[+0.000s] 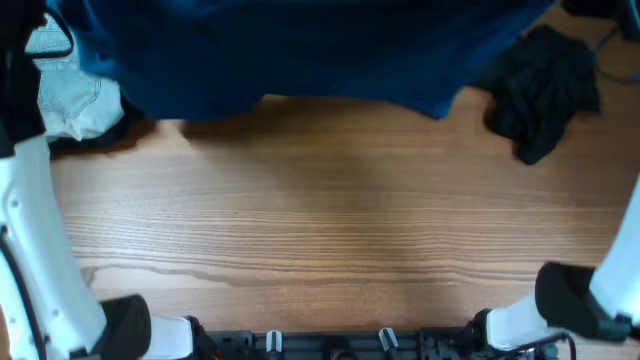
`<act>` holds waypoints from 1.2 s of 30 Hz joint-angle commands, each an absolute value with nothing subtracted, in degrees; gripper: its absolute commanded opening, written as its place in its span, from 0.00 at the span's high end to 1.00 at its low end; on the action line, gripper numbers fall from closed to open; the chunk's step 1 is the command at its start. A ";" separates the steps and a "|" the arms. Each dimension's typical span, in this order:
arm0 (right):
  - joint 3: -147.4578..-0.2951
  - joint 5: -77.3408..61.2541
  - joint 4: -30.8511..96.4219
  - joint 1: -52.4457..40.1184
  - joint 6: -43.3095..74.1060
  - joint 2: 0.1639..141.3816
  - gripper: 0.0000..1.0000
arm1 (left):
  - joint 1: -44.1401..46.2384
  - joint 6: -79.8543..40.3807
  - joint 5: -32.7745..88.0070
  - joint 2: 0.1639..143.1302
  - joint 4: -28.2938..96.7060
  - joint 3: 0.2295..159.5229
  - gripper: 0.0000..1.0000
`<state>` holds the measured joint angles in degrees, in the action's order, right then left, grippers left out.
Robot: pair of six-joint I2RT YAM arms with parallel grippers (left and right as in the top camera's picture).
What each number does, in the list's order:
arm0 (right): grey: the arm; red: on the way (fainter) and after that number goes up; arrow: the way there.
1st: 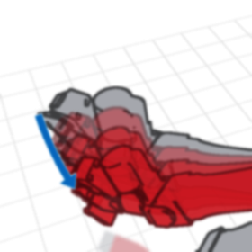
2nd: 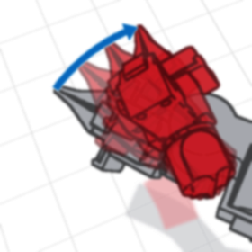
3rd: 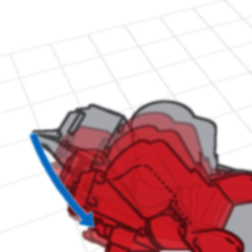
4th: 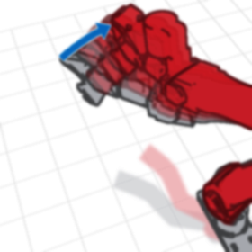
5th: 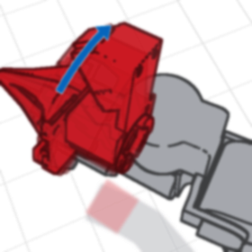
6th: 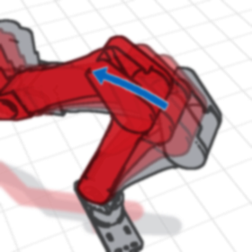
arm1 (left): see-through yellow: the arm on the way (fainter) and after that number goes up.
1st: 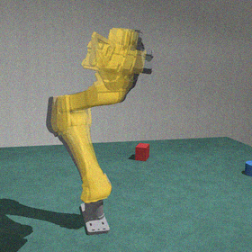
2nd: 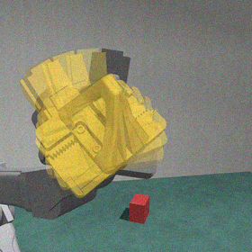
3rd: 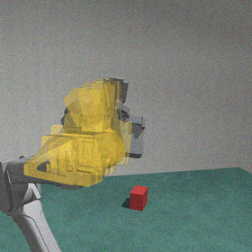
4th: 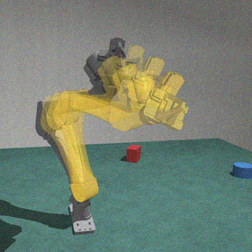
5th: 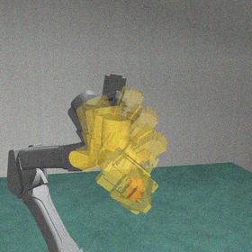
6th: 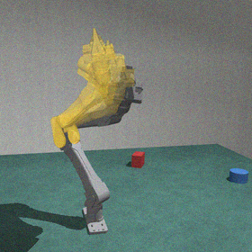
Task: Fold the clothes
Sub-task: 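Lift the shirt with both grippers and swing it forward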
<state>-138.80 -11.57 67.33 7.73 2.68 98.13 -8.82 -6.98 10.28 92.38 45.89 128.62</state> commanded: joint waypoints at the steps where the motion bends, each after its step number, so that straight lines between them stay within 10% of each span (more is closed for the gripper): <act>1: -139.83 -11.79 68.88 8.34 0.43 92.77 0.96 | -7.29 -7.92 9.54 86.59 47.07 129.45 0.96; 23: -139.83 -10.57 68.07 8.34 -0.78 87.61 0.96 | -6.59 -9.15 11.51 79.85 49.65 129.45 0.96; 36: -139.81 -14.94 37.50 8.32 -3.05 102.45 0.96 | -6.63 -27.79 24.27 102.35 6.22 129.45 0.96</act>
<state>-139.04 -13.96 40.62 8.03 -2.00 101.93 -6.68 -20.47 17.17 100.51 12.43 128.44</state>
